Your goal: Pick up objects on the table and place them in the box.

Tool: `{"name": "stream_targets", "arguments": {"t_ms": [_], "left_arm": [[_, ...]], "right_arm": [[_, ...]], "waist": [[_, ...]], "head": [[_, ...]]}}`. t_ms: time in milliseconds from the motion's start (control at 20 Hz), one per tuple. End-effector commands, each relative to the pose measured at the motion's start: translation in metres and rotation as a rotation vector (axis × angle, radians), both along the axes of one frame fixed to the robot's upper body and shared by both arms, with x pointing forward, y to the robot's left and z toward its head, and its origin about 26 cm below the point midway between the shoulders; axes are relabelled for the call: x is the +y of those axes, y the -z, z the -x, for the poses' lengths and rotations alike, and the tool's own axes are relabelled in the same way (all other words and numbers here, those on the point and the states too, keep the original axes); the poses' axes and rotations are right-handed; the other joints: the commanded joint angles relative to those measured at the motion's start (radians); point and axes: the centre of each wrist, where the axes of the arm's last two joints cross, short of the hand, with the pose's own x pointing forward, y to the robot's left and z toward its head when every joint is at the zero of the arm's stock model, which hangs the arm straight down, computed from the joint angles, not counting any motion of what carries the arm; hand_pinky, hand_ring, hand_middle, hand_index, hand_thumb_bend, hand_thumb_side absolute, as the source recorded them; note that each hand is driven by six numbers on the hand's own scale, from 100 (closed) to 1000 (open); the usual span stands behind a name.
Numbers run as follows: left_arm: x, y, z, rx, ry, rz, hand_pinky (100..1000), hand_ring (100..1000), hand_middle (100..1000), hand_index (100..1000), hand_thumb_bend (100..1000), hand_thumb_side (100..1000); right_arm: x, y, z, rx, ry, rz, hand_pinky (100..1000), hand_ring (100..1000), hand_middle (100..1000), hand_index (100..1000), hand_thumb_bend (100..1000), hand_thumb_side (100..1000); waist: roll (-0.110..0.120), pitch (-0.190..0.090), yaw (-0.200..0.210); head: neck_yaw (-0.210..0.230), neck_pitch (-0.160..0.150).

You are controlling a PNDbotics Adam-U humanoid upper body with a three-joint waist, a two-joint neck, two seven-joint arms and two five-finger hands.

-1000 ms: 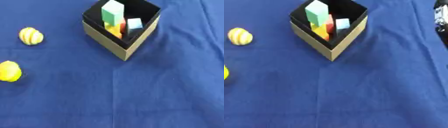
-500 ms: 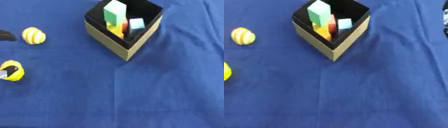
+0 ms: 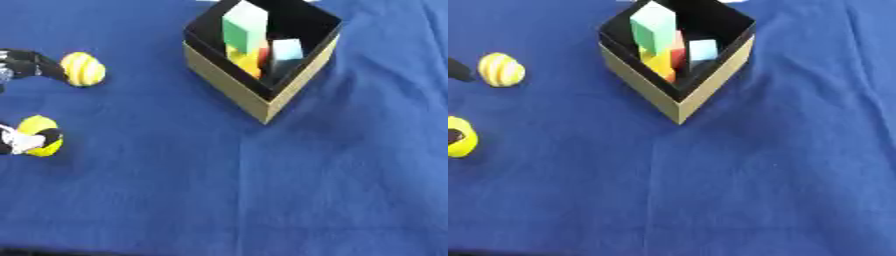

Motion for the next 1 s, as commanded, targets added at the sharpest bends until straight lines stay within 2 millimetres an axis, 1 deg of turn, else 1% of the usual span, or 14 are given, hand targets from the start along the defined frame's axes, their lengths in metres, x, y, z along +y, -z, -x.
{"name": "stream_targets", "arguments": {"t_ms": [50, 250, 350, 500, 600, 650, 750, 850, 1000], "left_arm": [[0.01, -0.007, -0.005, 0.022, -0.065, -0.044, 936, 890, 842, 883, 407, 441], [0.021, -0.005, -0.014, 0.07, -0.132, -0.062, 932, 883, 820, 874, 416, 454], [0.025, -0.005, -0.017, 0.097, -0.152, -0.062, 926, 878, 805, 859, 423, 481], [0.028, -0.004, -0.02, 0.15, -0.162, -0.047, 906, 869, 786, 854, 438, 524], [0.029, -0.004, -0.022, 0.182, -0.164, -0.041, 906, 868, 786, 853, 446, 534], [0.029, -0.003, -0.023, 0.196, -0.168, -0.043, 906, 869, 787, 852, 449, 531], [0.03, -0.003, -0.025, 0.217, -0.182, -0.052, 903, 867, 790, 850, 446, 493], [0.032, -0.001, -0.027, 0.231, -0.202, -0.068, 899, 864, 796, 859, 449, 491], [0.036, 0.002, -0.03, 0.244, -0.228, -0.103, 896, 862, 804, 868, 447, 464]], "right_arm": [[0.0, -0.009, 0.002, -0.027, -0.003, 0.012, 838, 847, 740, 834, 100, 739], [0.0, -0.009, 0.002, -0.028, -0.002, 0.01, 837, 847, 740, 831, 100, 739], [0.0, -0.009, 0.002, -0.029, -0.002, 0.008, 836, 846, 740, 830, 100, 738], [0.001, -0.008, 0.002, -0.03, 0.0, 0.002, 835, 846, 739, 828, 100, 738], [0.001, -0.008, 0.001, -0.031, 0.002, -0.004, 835, 845, 739, 827, 100, 738], [0.001, -0.008, 0.001, -0.031, 0.002, -0.006, 834, 845, 738, 827, 100, 738], [0.002, -0.007, 0.001, -0.032, 0.001, -0.011, 834, 844, 737, 827, 100, 739], [0.002, -0.007, 0.001, -0.033, 0.0, -0.015, 836, 843, 738, 827, 100, 737], [0.002, -0.007, 0.001, -0.038, -0.002, -0.021, 837, 843, 738, 828, 100, 736]], "waist": [[-0.003, -0.016, 0.0], [-0.008, -0.014, -0.002], [-0.01, -0.013, -0.002], [-0.013, -0.011, -0.002], [-0.015, -0.01, -0.002], [-0.016, -0.009, -0.003], [-0.018, -0.008, -0.004], [-0.02, -0.006, -0.005], [-0.023, -0.003, -0.006]], "head": [[0.001, -0.017], [-0.007, -0.024], [-0.011, -0.026], [-0.014, -0.029], [-0.014, -0.031], [-0.013, -0.033], [-0.012, -0.034], [-0.011, -0.037], [-0.009, -0.038]]}}
